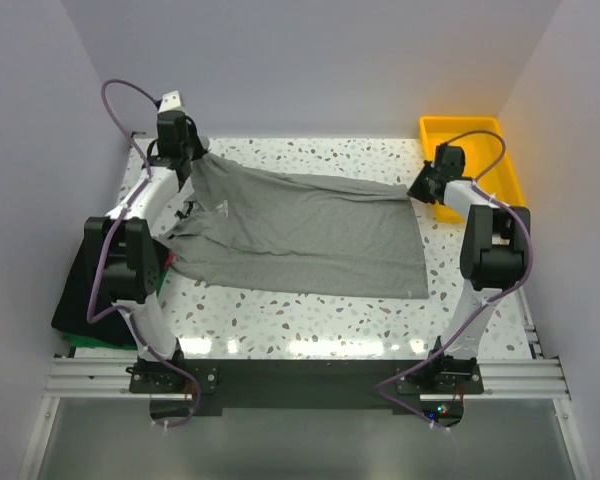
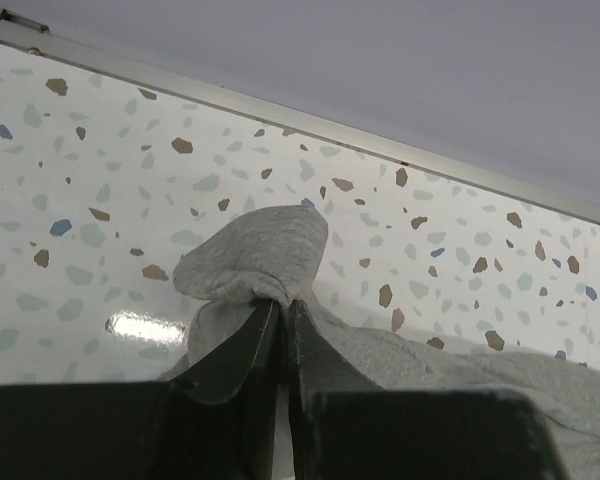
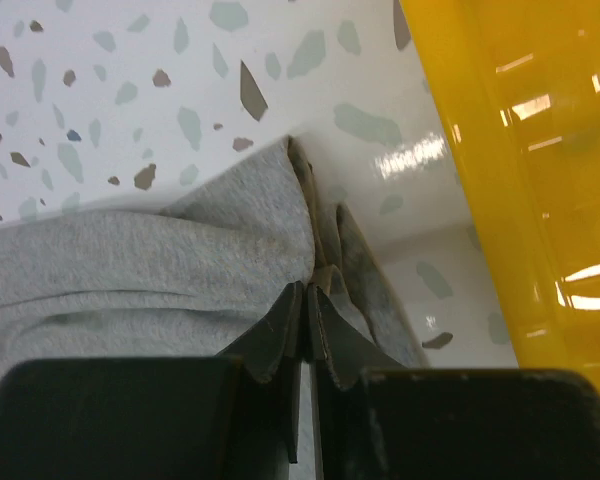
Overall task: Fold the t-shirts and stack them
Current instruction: Fold the tshirt
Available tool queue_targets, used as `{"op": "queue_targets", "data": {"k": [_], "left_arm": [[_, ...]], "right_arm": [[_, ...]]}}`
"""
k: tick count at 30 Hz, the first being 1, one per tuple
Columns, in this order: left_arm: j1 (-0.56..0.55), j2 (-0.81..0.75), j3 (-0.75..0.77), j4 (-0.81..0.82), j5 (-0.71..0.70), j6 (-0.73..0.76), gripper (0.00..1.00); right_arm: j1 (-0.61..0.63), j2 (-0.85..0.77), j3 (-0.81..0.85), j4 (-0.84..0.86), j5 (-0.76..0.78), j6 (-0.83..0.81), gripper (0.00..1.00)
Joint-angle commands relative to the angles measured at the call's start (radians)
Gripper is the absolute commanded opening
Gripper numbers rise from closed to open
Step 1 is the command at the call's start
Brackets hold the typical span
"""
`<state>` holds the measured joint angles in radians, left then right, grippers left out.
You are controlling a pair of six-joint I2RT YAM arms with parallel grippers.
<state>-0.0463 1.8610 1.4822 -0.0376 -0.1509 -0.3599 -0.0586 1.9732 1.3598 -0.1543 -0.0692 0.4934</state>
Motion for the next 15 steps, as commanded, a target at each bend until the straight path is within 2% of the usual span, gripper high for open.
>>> {"op": "queue_targets", "data": {"k": [1, 7, 12, 15], "left_arm": [[0.006, -0.062, -0.052, 0.047, -0.026, -0.03, 0.0], [0.006, -0.112, -0.114, 0.041, -0.039, -0.059, 0.0], [0.006, -0.12, -0.146, 0.039, -0.042, -0.063, 0.0], [0.006, -0.118, -0.148, 0.039, -0.041, -0.063, 0.0]], "right_arm": [[-0.004, -0.097, -0.074, 0.065, 0.012, 0.027, 0.07], [-0.004, -0.135, -0.154, 0.082, 0.014, 0.043, 0.12], [-0.003, -0.149, -0.165, 0.073, 0.003, 0.051, 0.34], [-0.003, -0.157, -0.14, 0.055, 0.009, 0.045, 0.36]]}}
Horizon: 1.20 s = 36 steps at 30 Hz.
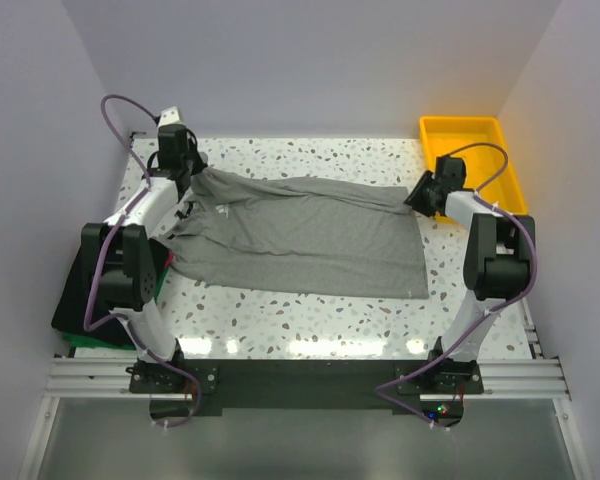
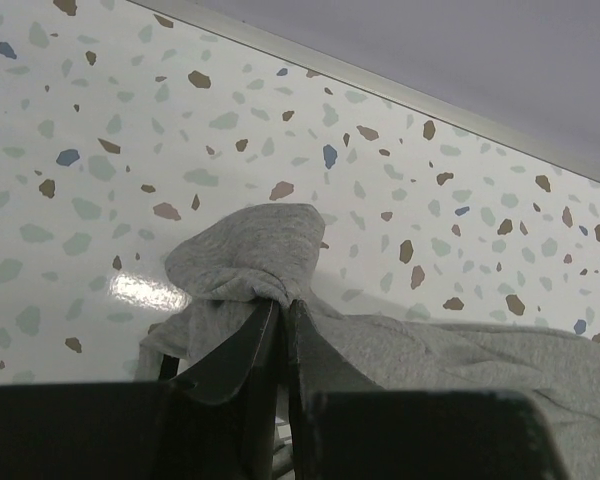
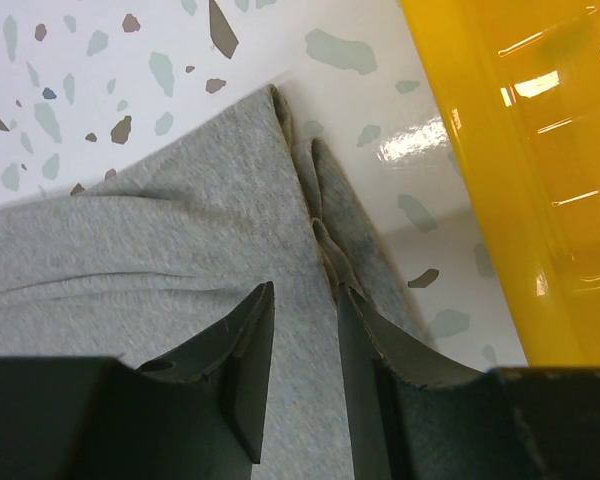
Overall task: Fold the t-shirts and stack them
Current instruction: Fold the tshirt
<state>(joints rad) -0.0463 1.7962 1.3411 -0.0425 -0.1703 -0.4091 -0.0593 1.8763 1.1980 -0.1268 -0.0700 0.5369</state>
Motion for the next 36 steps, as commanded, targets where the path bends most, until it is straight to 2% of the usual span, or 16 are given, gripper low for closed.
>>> {"op": "queue_targets", "data": {"k": [1, 11, 30, 36], "left_arm": [[0.006, -0.051, -0.007, 0.046, -0.021, -0.011, 0.0], [0.006, -0.031, 0.015, 0.044, -0.011, -0.008, 0.0], [0.006, -0.024, 0.023, 0.044, -0.001, -0.008, 0.0], [0.006, -0.021, 0.026, 0.044, -0.001, -0.007, 0.0]], "right_arm": [[-0.004, -0.057, 0.032, 0.018, 0.013, -0.002, 0.36], [-0.002, 0.029, 0.133, -0.033, 0.016, -0.005, 0.35], [0.003, 0.106, 0.152, -0.045, 0.01, -0.005, 0.35], [0.001, 0.11, 0.16, -0.046, 0.001, -0.002, 0.26]]}}
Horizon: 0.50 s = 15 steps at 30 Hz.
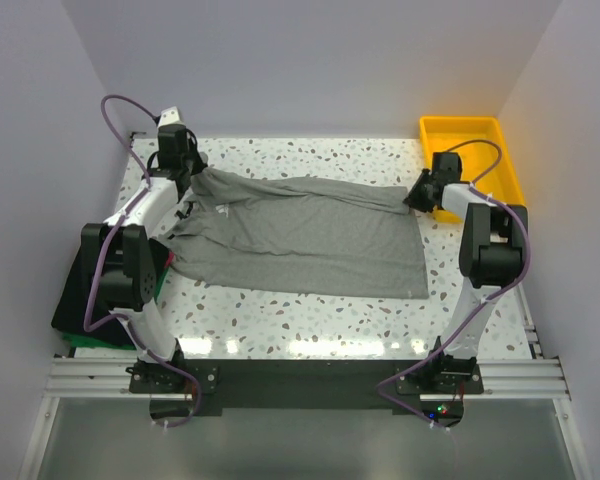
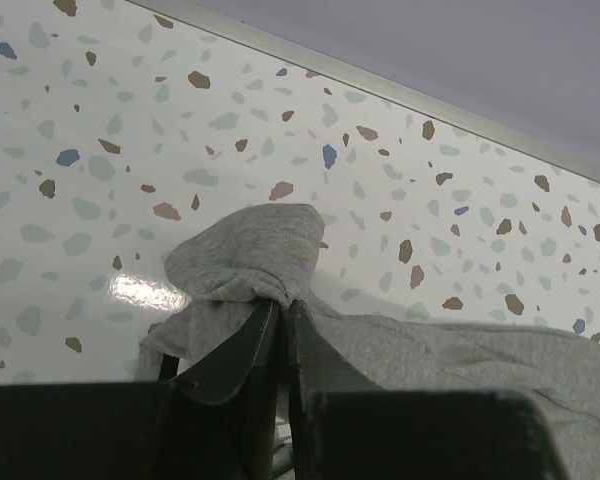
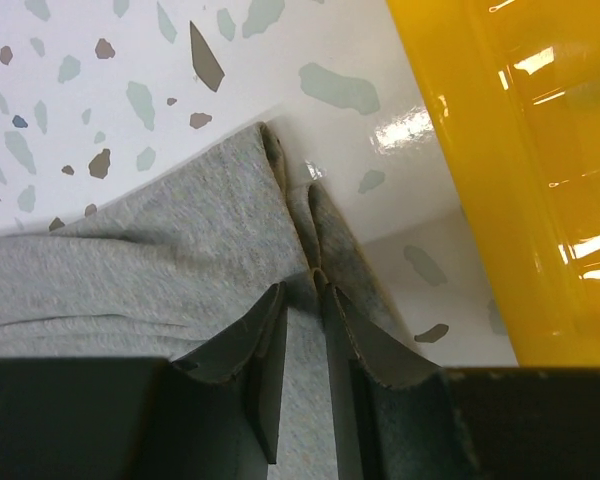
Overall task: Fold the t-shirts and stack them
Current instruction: Fold the tshirt
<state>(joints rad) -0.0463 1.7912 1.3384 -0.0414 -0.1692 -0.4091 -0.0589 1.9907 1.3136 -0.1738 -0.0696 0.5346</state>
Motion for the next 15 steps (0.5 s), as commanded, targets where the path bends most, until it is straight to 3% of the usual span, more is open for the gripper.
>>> {"op": "queue_targets", "data": {"k": [1, 9, 15], "left_arm": [[0.006, -0.015, 0.03, 0.043, -0.003, -0.007, 0.0], [0.006, -0.001, 0.065, 0.043, -0.01, 0.006, 0.0], [0.01, 0.026, 0.126, 0.014, -0.026, 0.015, 0.0]], "right_arm": [[0.002, -0.003, 0.044, 0.0, 0.001, 0.001, 0.25], [0.002, -0.02, 0.078, -0.024, -0.013, -0.004, 0.02], [0.002, -0.007, 0.151, -0.049, -0.016, -0.007, 0.0]]}}
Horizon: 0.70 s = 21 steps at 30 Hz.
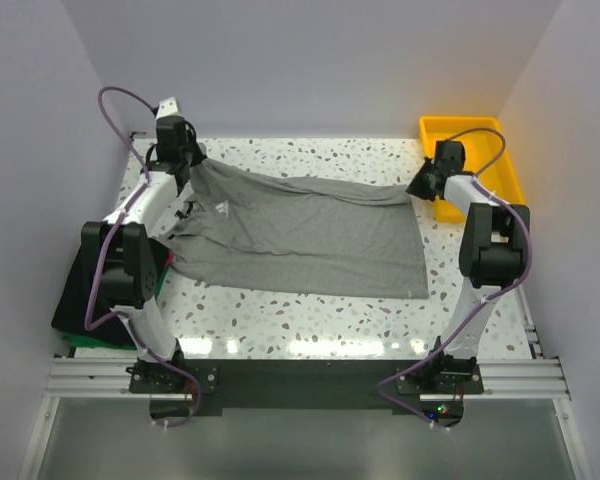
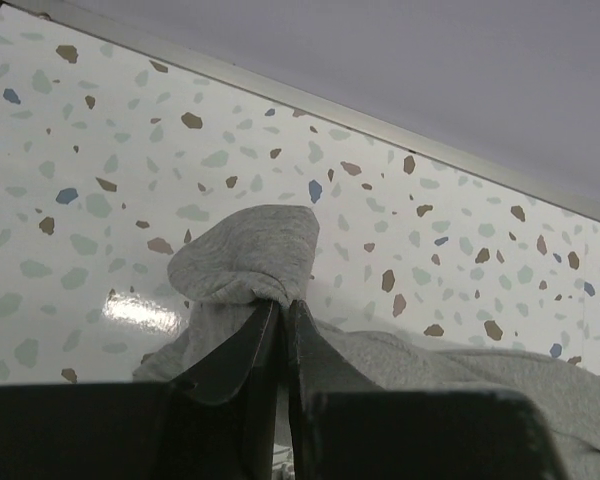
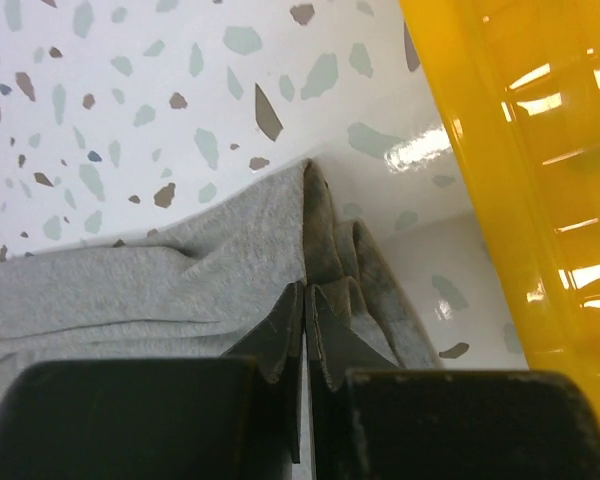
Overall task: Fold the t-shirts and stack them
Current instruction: Fold the tshirt
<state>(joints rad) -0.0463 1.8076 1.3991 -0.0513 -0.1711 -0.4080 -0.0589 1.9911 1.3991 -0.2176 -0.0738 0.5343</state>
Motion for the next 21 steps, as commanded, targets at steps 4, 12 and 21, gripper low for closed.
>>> {"op": "queue_targets", "data": {"k": [4, 12, 21], "left_arm": [[0.014, 0.039, 0.115, 0.036, -0.027, 0.011, 0.0], [0.023, 0.107, 0.184, 0.074, -0.031, 0.009, 0.0], [0.046, 0.156, 0.213, 0.099, -0.013, -0.006, 0.0]], "right_arm": [[-0.001, 0.0, 0.107, 0.018, -0.009, -0.011, 0.0], [-0.009, 0.044, 0.179, 0.064, -0.018, -0.019, 0.0], [-0.024, 0.094, 0.215, 0.109, -0.029, -0.02, 0.0]]}}
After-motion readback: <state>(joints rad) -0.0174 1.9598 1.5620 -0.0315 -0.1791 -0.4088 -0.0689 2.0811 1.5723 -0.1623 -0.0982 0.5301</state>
